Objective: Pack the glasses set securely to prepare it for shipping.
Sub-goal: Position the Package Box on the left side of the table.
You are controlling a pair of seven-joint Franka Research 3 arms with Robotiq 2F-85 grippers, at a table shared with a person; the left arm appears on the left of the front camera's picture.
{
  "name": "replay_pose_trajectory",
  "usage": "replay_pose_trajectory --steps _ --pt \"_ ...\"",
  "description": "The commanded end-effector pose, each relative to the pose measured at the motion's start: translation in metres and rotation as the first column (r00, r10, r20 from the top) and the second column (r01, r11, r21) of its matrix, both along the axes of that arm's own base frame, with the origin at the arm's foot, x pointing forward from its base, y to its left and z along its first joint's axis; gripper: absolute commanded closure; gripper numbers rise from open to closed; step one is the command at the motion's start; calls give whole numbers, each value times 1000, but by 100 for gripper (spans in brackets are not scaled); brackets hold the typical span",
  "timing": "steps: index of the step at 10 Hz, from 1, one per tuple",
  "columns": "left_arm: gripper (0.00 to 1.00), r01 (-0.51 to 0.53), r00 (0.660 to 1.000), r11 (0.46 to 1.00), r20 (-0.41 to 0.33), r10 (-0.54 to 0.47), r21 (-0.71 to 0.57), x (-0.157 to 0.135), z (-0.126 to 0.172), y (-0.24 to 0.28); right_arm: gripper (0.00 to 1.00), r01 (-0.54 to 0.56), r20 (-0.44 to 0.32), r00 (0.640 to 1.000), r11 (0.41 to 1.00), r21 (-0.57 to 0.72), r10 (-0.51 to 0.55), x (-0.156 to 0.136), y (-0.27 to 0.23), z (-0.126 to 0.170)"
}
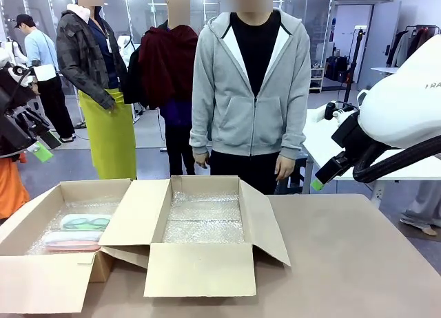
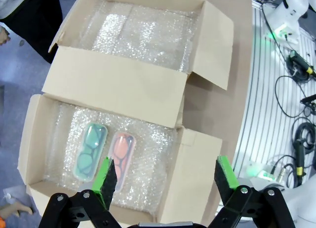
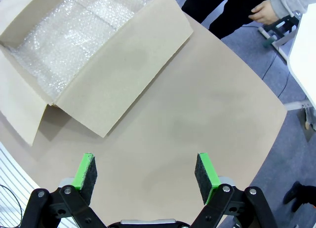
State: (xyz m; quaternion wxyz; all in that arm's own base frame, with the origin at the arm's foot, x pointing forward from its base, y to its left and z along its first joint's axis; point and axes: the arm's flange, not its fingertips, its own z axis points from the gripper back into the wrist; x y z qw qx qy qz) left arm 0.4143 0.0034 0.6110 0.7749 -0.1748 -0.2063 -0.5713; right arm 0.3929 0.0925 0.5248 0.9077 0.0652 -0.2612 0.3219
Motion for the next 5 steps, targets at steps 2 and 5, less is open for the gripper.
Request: replay_pose_trajectory --steps 2,5 --pt "0 6 1000 1000 12 -6 14 0 1 2 0 13 -5 1000 1000 -7 -13 -1 2 1" --pt "0 6 1000 1000 12 -6 14 0 1 2 0 13 -5 1000 1000 -7 -13 -1 2 1"
